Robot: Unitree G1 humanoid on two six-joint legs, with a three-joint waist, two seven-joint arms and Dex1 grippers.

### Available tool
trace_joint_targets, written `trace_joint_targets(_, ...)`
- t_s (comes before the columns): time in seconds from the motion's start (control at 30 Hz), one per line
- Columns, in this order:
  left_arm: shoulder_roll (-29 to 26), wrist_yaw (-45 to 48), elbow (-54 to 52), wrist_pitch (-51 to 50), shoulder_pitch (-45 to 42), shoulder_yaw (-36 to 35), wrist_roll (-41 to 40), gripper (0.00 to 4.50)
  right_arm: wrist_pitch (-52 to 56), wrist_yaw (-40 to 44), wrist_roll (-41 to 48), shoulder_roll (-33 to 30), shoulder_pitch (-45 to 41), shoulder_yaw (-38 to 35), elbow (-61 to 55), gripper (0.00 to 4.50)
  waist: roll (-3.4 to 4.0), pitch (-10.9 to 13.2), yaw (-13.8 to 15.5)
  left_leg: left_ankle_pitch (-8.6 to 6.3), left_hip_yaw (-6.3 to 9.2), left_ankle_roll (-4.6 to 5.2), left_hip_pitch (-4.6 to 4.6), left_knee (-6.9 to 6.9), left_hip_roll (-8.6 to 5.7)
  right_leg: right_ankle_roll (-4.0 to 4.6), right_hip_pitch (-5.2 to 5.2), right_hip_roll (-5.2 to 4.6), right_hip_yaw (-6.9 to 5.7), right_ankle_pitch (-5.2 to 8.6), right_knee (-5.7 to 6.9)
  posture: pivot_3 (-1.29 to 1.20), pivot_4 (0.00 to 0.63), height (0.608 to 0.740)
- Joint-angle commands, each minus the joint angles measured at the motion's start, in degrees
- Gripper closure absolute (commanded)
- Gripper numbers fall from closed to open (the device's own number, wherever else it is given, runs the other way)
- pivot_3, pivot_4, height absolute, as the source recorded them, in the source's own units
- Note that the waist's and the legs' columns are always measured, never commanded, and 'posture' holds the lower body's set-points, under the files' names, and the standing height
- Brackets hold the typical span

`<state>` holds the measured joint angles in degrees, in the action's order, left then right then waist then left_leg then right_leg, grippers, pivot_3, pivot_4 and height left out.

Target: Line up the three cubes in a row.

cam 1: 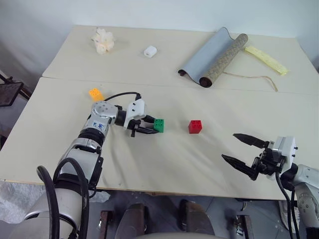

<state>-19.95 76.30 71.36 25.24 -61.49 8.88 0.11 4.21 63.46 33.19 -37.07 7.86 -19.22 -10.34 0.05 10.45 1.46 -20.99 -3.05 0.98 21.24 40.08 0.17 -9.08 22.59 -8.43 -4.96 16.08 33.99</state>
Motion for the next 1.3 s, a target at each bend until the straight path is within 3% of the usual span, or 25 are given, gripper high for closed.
trace_joint_targets(0.03, 0.01, -1.02, 0.48, 0.11, -1.47, -1.18, 0.78, 1.44, -0.69, 0.16, 0.69, 0.53, 0.3, 0.2, -1.29, 0.0, 0.0, 0.0, -0.06, 0.0, 0.0, 0.0, 0.0, 0.0, 0.0, 0.0, 0.0, 0.0, 0.0, 0.0, 0.0, 0.0, 0.15, 0.74)
trace_joint_targets(0.17, -1.83, -0.49, -0.95, 0.71, -0.4, -3.91, -1.41, 0.12, -0.78, 0.36, 0.62, 1.19, -1.48, 2.23, -1.09, 0.0, -0.01, 0.01, -0.25, 0.0, 0.01, 0.0, 0.0, -0.01, 0.0, 0.0, 0.01, 0.0, 0.0, 0.0, 0.0, 0.0, 0.15, 0.74)
trace_joint_targets(0.2, -2.23, -0.02, -1.48, 0.66, 0.01, -4.71, -2.04, 0.02, -0.91, 0.53, 0.52, 1.32, -1.87, 2.63, -1.02, 0.0, -0.01, 0.01, -0.32, 0.0, 0.0, 0.0, -0.02, -0.01, 0.01, 0.0, 0.01, 0.0, 0.0, 0.0, 0.01, 0.0, 0.15, 0.74)
trace_joint_targets(0.33, -7.03, 2.95, -13.37, -2.09, 9.45, -10.48, -8.74, 0.02, 0.22, 1.15, 2.15, 3.08, -6.89, 5.64, -0.36, 0.0, 0.0, 0.0, -1.33, 0.01, 0.0, -0.01, -0.04, -0.01, 0.05, 0.0, 0.02, 0.0, 0.0, 0.0, 0.04, 0.0, 0.15, 0.74)
trace_joint_targets(0.53, -13.18, -10.96, -53.9, -16.48, 39.75, -22.62, -18.78, 0.02, 1.57, 0.52, 1.81, 6.62, -15.34, 10.23, 2.55, 0.0, 0.01, 0.0, -3.19, -0.01, 0.46, -0.06, -0.1, 0.0, 0.3, 0.04, 0.07, -0.02, -0.31, 0.02, 0.11, 0.0, 0.15, 0.74)
trace_joint_targets(0.7, -10.85, -26.72, -73.7, -25.39, 60.88, -34.29, -22.25, 0.02, -0.63, 3.13, -0.11, 8.59, -21.07, 13.89, 6.15, 0.0, 0.03, 0.0, -2.3, -0.04, 0.63, -0.07, -0.16, 0.05, 0.49, 0.04, -0.05, -0.17, -0.33, 0.02, 0.13, 0.0, 0.15, 0.74)
trace_joint_targets(0.8, -4.62, -37.8, -77.9, -25.09, 70.56, -43.57, -23.74, 0.02, -2.17, 4.31, -2.11, 9.75, -24.66, 16.16, 9.52, 0.0, 0.04, -0.01, -1.73, -0.08, 0.64, -0.08, -0.18, 0.05, 0.47, 0.05, -0.08, -0.19, -0.32, 0.01, 0.11, 0.0, 0.15, 0.74)
trace_joint_targets(1.07, 3.69, -49.9, -86.43, -27.43, 78.99, -47.39, -27.51, 0.02, -4.47, 6.81, -3.03, 10.84, -28.47, 17.4, 14.62, 0.0, 0.01, -0.02, -0.75, -0.12, 0.7, -0.1, -0.13, 0.07, 0.44, 0.11, -0.09, -0.19, -0.44, 0.0, 0.06, 0.0, 0.15, 0.74)
trace_joint_targets(1.17, 3.12, -52.69, -88.33, -29.31, 77.27, -45.74, -26.87, 0.02, -4.72, 7.56, -3.16, 11.07, -29.21, 17.69, 15.59, 0.0, 0.01, -0.02, -0.79, -0.13, 0.69, -0.13, -0.13, 0.06, 0.4, 0.12, -0.08, -0.12, -0.45, 0.01, 0.05, 0.0, 0.15, 0.74)
trace_joint_targets(1.3, 2.3, -61.69, -90.77, -38.96, 69.1, -42.97, -28.44, 0.02, -4.8, 7.94, -3.41, 11.13, -29.41, 17.82, 15.96, 0.0, 0.01, -0.03, -0.46, -0.13, 0.7, -0.17, -0.14, 0.08, 0.25, 0.18, -0.07, -0.1, -0.48, 0.03, 0.11, 0.0, 0.15, 0.74)
